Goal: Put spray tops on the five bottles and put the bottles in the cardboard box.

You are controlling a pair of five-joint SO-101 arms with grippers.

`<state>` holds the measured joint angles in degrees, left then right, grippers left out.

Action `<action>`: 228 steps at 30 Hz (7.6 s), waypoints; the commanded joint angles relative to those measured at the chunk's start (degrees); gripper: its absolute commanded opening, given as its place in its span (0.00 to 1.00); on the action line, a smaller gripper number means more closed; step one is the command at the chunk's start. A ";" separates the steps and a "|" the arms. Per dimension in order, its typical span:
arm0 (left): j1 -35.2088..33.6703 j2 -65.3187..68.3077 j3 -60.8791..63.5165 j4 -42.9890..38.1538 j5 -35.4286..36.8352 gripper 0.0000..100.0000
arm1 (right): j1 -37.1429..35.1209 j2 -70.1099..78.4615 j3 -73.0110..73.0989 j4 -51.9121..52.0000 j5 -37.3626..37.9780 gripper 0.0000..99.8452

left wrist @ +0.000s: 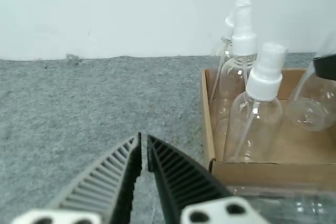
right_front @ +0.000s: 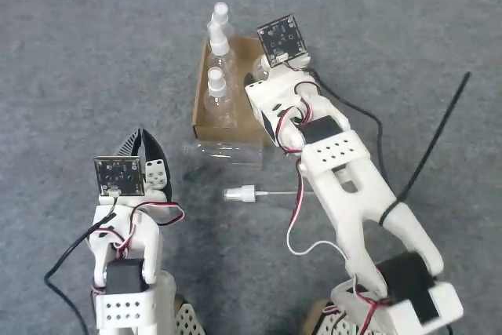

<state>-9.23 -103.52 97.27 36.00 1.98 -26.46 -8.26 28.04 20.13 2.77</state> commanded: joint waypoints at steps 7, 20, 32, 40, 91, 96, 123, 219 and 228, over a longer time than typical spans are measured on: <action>-0.18 -0.88 -0.75 -0.79 0.53 0.01 | 3.74 2.59 -4.92 -5.76 -0.53 0.13; -0.26 -0.88 -0.75 -0.88 0.44 0.01 | 4.70 13.58 -12.04 -5.32 -0.35 0.13; -0.26 -0.88 -0.75 -0.79 0.44 0.01 | 6.81 17.71 -15.65 -5.93 -0.62 0.13; -0.26 -0.88 -0.75 -0.79 0.44 0.01 | 6.81 23.43 -19.87 -5.93 -0.62 0.14; -0.26 -0.88 -0.75 -0.70 0.44 0.01 | 8.92 42.77 -34.55 -11.03 -0.53 0.14; -0.26 -0.88 -0.75 -0.70 0.44 0.01 | 8.92 42.86 -34.46 -10.95 -0.26 0.14; -0.26 -0.88 -0.75 -0.62 0.44 0.01 | 8.84 42.33 -34.55 -5.67 -0.35 0.30; -5.01 -0.88 -0.75 -0.97 0.62 0.01 | 8.40 -4.53 -4.92 21.67 -0.44 0.30; -5.01 -0.88 -0.75 -0.97 0.62 0.01 | 8.04 -9.54 -5.10 27.12 -0.44 0.30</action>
<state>-13.89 -103.52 97.27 36.00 1.98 -17.93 -12.92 24.18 45.54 2.59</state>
